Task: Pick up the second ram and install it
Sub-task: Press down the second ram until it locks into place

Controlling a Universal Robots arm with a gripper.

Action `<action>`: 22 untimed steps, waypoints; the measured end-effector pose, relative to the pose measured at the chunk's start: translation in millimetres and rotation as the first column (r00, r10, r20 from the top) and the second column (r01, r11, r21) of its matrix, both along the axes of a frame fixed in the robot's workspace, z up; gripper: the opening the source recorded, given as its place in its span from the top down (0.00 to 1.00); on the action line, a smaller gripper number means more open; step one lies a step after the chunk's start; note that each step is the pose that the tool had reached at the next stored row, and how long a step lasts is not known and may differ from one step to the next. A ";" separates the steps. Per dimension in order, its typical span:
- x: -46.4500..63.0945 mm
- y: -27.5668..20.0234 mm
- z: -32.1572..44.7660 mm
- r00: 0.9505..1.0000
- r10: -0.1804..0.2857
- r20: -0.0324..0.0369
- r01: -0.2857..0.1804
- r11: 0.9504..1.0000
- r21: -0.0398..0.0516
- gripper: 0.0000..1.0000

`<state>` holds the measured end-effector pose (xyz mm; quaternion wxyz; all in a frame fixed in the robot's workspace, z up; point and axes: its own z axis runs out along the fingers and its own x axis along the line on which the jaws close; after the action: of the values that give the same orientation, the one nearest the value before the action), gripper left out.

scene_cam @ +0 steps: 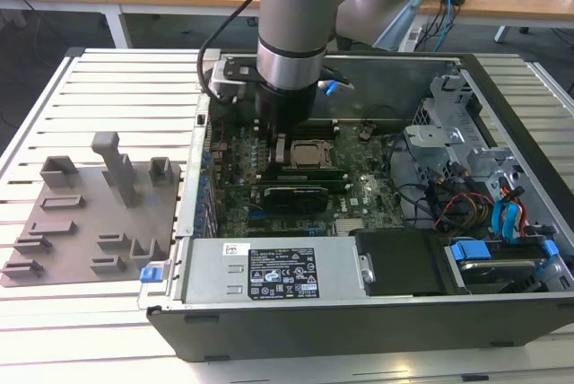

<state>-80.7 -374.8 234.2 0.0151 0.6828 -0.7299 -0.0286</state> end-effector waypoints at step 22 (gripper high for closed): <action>57.8 0.0 21.6 0.998 0.000 -0.059 0.001 1.000 0.015 0.90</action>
<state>-22.9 -374.7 255.8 0.0315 0.6816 -0.7290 -0.0545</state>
